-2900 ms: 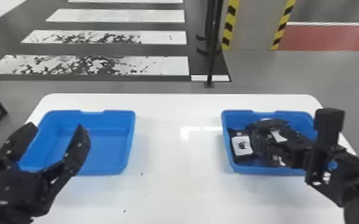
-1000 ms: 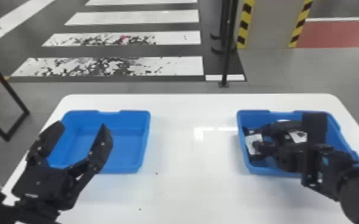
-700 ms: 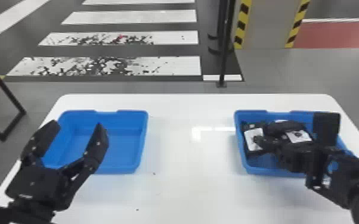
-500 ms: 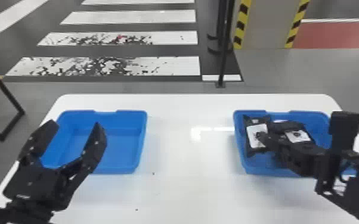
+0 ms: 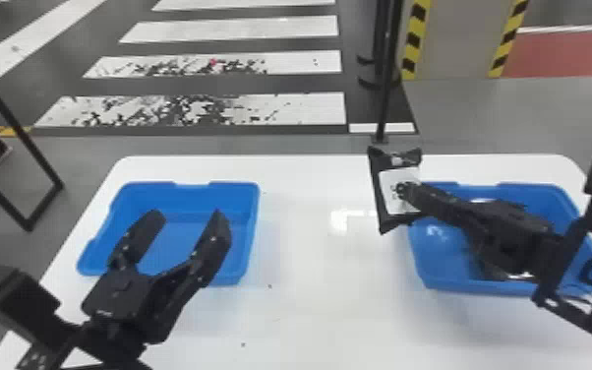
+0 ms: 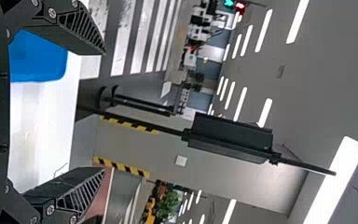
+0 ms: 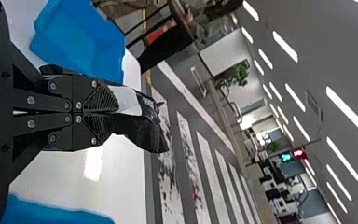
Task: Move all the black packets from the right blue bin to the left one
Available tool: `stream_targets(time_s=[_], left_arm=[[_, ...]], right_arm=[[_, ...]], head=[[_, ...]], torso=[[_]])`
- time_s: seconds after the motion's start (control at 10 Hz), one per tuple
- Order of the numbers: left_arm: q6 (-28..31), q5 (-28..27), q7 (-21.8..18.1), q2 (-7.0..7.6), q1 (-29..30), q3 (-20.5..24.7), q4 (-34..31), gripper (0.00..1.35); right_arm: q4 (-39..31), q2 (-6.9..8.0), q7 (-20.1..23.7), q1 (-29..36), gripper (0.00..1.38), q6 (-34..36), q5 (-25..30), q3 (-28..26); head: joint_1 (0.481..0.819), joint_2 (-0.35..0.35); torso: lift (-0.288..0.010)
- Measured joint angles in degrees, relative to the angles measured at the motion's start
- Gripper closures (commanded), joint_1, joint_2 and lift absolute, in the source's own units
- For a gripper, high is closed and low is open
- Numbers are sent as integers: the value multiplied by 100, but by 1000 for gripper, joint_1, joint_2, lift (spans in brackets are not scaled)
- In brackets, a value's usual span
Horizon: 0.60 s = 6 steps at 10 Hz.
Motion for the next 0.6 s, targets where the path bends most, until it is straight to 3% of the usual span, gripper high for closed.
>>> stream_targets(time_s=[0.3,0.6], left_arm=[[713,649,-347,18,-339,-77,-131,128],[971,961,-462,54,-577,-167,-171,133]], right_arm=[[-79,-116,379,-198,1139,167,-778,349],[-96,-248,559,-291,1139,302,-1233,796]], head=[[695,142],[695,177]], torso=[[-140],[-140]])
